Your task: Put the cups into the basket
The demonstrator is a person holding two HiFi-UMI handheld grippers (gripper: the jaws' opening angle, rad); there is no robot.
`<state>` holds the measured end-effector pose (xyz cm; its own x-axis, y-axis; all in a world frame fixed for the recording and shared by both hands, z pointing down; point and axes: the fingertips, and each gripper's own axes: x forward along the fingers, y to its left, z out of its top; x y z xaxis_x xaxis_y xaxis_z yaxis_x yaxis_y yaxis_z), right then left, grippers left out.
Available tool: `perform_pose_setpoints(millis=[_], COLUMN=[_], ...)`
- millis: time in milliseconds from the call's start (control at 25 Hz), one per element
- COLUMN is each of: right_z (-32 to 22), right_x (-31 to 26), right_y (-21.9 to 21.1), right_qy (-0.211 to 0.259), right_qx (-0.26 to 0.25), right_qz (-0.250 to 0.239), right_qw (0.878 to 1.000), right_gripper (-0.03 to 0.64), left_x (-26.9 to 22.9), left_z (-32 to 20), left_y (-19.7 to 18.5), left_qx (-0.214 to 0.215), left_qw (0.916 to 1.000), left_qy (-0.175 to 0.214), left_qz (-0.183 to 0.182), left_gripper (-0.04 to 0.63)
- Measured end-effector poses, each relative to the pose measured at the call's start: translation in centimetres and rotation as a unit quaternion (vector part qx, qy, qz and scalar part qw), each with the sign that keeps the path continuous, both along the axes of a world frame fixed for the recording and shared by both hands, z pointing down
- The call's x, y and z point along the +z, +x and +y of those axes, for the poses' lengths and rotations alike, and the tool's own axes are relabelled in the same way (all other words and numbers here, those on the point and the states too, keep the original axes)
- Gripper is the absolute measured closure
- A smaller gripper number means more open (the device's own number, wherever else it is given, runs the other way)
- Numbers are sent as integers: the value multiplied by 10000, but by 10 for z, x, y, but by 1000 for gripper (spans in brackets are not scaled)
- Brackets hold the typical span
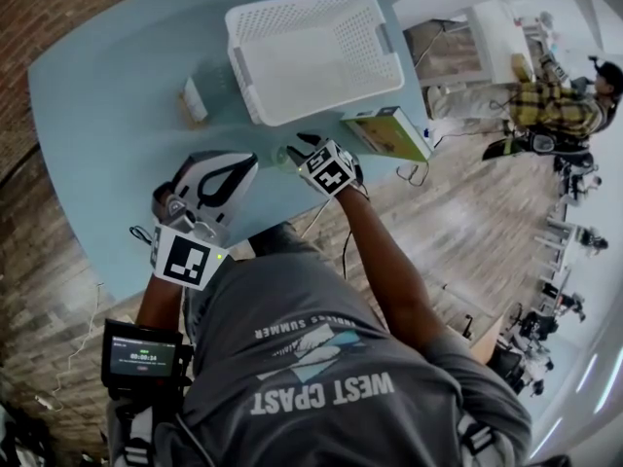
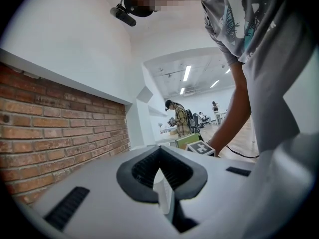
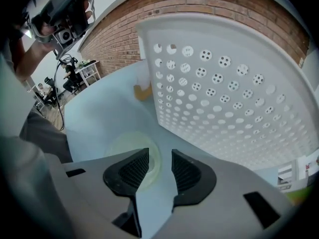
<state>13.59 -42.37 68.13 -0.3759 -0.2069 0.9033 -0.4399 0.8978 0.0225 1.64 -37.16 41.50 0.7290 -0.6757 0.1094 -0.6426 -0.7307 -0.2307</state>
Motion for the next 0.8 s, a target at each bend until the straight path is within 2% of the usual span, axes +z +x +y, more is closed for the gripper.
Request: perform_pose_setpoints(millis=[320, 400, 800], right_z=[3, 4, 8], right_x=[4, 3, -2], right_y=[2, 3, 1], right_qy=[-116, -102, -212], right_qx=[18, -12, 57], right_qz=[98, 154, 131], right_qw=[9999, 9998, 9997], right_gripper=[472, 584, 588], left_x=[1, 1, 0], left_z=[0, 0, 1], left_y=[1, 1, 3], left_qx=[18, 23, 82], left_qw=[10000, 10000, 10000], left_qy=[-21, -31, -17], left_qz=[-5, -12, -49], left_gripper=[595, 595, 595])
